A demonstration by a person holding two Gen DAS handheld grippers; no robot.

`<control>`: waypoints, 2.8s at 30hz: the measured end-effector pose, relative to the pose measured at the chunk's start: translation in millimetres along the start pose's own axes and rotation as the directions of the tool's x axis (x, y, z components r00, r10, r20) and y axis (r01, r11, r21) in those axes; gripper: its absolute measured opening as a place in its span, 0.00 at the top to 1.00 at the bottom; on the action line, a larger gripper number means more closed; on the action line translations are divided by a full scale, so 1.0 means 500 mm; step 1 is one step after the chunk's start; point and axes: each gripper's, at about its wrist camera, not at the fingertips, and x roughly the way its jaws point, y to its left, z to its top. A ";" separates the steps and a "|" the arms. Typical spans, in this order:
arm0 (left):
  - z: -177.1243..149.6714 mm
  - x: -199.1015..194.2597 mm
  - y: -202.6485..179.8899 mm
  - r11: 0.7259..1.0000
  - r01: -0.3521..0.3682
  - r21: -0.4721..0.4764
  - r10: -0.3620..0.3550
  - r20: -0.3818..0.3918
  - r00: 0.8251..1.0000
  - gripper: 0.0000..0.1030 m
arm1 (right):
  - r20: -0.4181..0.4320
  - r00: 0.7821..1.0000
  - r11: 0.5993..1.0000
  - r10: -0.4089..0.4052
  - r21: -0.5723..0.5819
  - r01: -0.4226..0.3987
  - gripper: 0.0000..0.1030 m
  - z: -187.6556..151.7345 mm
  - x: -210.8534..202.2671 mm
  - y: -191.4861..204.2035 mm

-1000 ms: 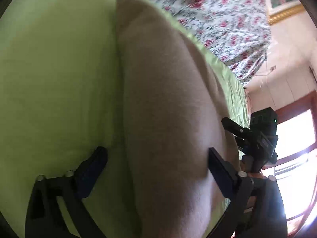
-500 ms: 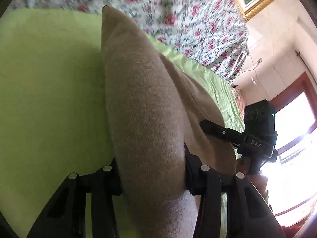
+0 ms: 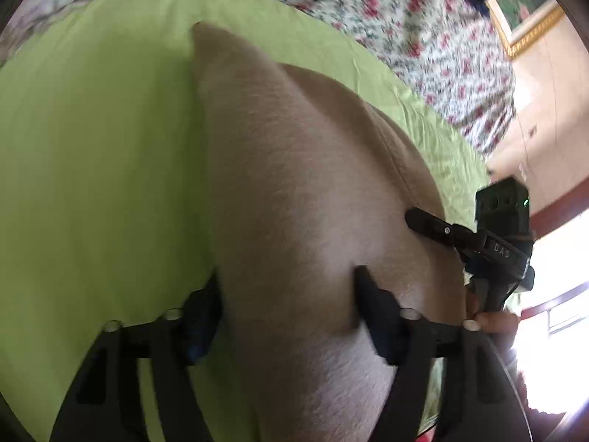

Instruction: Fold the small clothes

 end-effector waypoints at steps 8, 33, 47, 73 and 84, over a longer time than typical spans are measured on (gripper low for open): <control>0.024 -0.083 -0.001 0.991 -0.129 -0.033 0.133 0.189 0.973 0.23 | 0.160 0.971 0.979 -0.180 -0.067 0.192 0.44 0.039 -0.103 0.052; -0.072 -0.099 -0.020 0.984 -0.172 0.052 0.162 0.158 0.974 0.32 | 0.189 0.966 0.982 -0.179 -0.032 0.188 0.54 0.028 -0.130 0.057; -0.293 -0.089 -0.048 0.941 -0.293 0.168 0.255 0.212 0.943 0.35 | 0.107 0.983 0.985 -0.152 -0.069 0.160 0.53 -0.209 -0.176 0.074; -0.319 -0.230 -0.102 0.918 -0.211 0.334 0.091 0.341 0.936 0.87 | 0.236 0.937 0.959 -0.257 -0.059 0.278 0.69 -0.197 -0.265 0.075; -0.179 -0.110 -0.094 0.948 -0.076 0.309 0.006 0.222 0.975 0.86 | 0.191 0.961 0.958 -0.199 -0.171 0.232 0.69 -0.069 -0.123 0.160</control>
